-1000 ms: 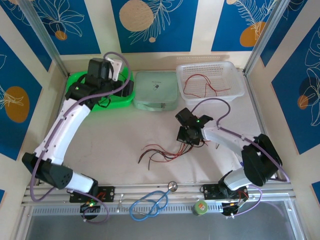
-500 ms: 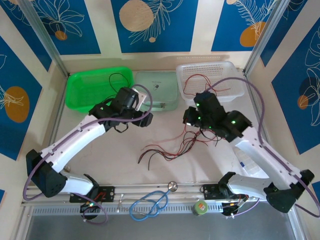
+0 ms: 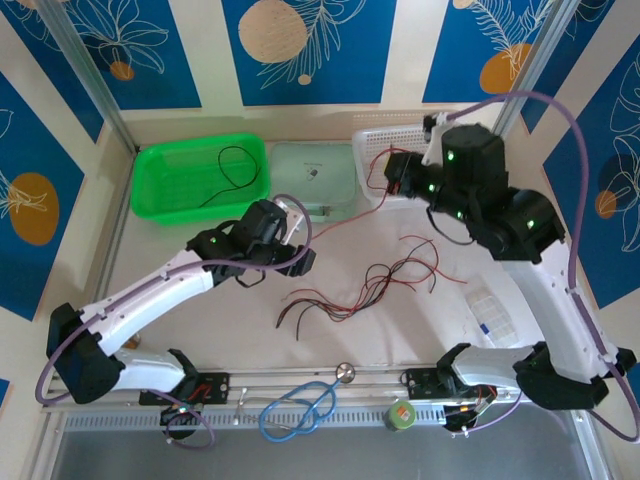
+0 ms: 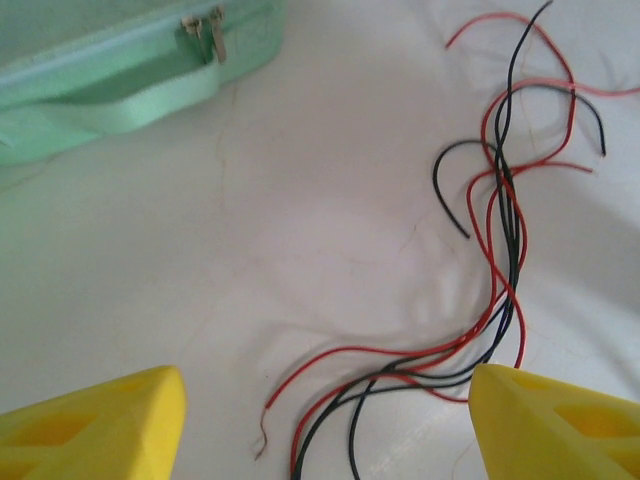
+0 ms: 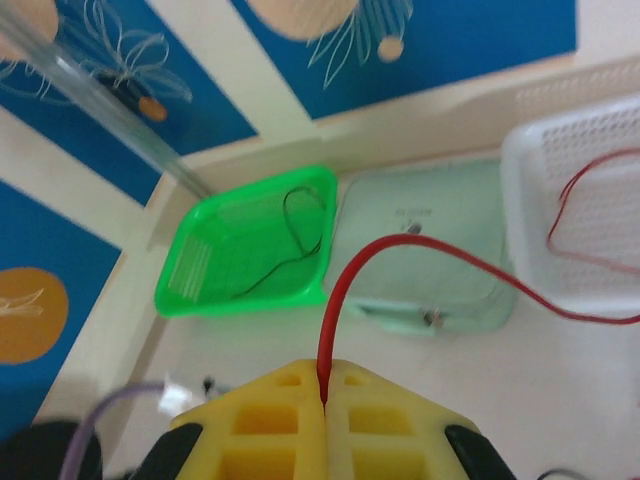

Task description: Untangle the cables

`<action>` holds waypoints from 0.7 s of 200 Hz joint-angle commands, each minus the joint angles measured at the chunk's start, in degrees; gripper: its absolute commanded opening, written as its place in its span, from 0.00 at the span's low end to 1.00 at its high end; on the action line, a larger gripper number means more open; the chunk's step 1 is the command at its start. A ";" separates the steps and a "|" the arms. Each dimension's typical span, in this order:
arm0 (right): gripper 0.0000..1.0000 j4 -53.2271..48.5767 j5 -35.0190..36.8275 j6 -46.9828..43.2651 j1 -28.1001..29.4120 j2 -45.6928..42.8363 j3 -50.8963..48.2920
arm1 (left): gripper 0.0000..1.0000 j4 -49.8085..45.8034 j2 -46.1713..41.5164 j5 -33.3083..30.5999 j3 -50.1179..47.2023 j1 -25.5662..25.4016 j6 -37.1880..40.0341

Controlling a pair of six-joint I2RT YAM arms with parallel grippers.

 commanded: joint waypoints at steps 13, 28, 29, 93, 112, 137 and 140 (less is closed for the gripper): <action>0.00 0.28 -4.96 -7.39 -10.73 6.42 9.36 | 0.73 1.36 -3.54 -0.75 -2.84 -1.14 -2.58; 0.00 1.51 -7.88 -8.32 -15.89 10.78 12.83 | 0.72 1.29 -4.08 -0.51 -3.33 -1.42 -2.71; 0.00 1.60 -8.05 -8.34 -16.18 11.07 12.96 | 0.72 1.29 -4.11 -0.50 -3.34 -1.48 -2.71; 0.00 4.75 -17.87 -7.53 -29.53 30.78 24.17 | 0.69 1.98 -5.14 -0.19 -4.13 -3.34 -3.04; 0.00 6.17 -19.62 -5.80 -31.47 35.33 25.74 | 0.69 2.64 -4.83 -0.34 -4.57 -3.51 -3.50; 0.00 6.47 -18.73 -4.89 -32.53 41.93 28.63 | 0.68 3.11 -4.07 -0.22 -4.51 -4.06 -3.85; 0.00 6.36 -18.57 -4.86 -32.61 42.69 28.97 | 0.68 3.16 -4.04 -0.22 -4.49 -4.22 -3.85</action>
